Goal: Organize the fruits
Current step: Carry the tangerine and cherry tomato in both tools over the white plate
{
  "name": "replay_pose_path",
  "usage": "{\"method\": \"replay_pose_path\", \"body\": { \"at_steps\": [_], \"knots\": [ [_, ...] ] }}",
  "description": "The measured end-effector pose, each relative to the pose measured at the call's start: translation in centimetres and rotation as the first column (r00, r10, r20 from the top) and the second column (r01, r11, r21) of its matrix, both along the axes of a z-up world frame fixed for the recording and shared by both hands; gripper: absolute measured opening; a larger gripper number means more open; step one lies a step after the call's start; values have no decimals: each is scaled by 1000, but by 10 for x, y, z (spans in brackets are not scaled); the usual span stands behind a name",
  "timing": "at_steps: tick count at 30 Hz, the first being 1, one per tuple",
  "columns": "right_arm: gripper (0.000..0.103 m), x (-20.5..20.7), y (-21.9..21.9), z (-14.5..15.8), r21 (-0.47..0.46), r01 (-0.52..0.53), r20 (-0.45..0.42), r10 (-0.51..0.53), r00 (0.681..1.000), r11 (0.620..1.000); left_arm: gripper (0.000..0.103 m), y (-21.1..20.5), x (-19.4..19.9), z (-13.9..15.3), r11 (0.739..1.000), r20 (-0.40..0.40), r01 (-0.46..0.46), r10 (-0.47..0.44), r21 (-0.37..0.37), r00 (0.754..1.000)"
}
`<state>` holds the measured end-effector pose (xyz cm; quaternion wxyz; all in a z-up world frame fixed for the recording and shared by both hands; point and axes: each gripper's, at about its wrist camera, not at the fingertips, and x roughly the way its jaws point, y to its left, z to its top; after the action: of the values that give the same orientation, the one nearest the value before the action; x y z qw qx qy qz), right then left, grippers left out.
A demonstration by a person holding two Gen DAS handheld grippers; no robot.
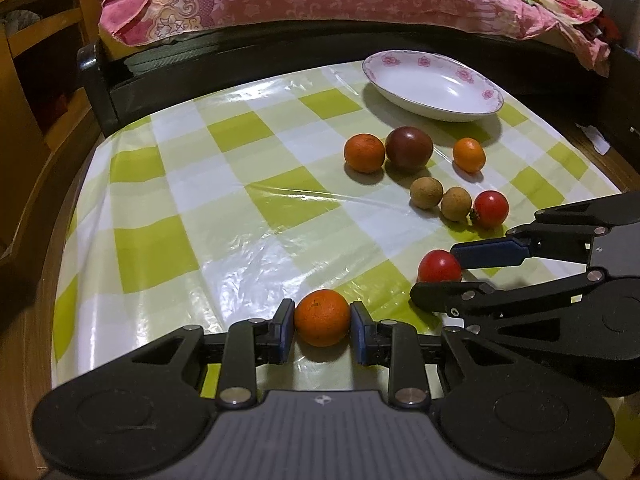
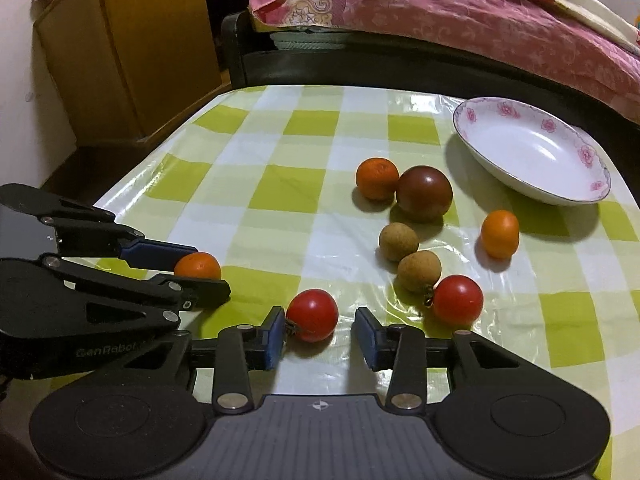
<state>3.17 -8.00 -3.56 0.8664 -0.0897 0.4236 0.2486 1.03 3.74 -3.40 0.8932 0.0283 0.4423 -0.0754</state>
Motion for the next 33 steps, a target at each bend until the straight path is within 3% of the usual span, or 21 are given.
{"method": "replay_pose_path", "body": {
  "at_steps": [4,6,18,27,33],
  "knots": [
    [33,-1,-2,1,6,-2,7,2,1000,1000,37,1,-1,0,1000,1,-4,4,-5,1000],
    [23,-1,-1,1,-26,12,16,-11,1000,1000,37,-2,-1,0,1000,7,-2,1,8,1000],
    [23,-15,-32,12,-3,73,0,-73,997,997,37,-33,-3,5,996,7,72,-72,43,997],
    [23,-20,-50,7,-64,115,-4,-115,993,991,37,-55,1,0,988,-5,128,-128,88,992],
    [27,-22,-49,2,-67,114,20,-113,993,991,43,-46,-3,-4,991,33,124,-126,48,992]
  ]
}}
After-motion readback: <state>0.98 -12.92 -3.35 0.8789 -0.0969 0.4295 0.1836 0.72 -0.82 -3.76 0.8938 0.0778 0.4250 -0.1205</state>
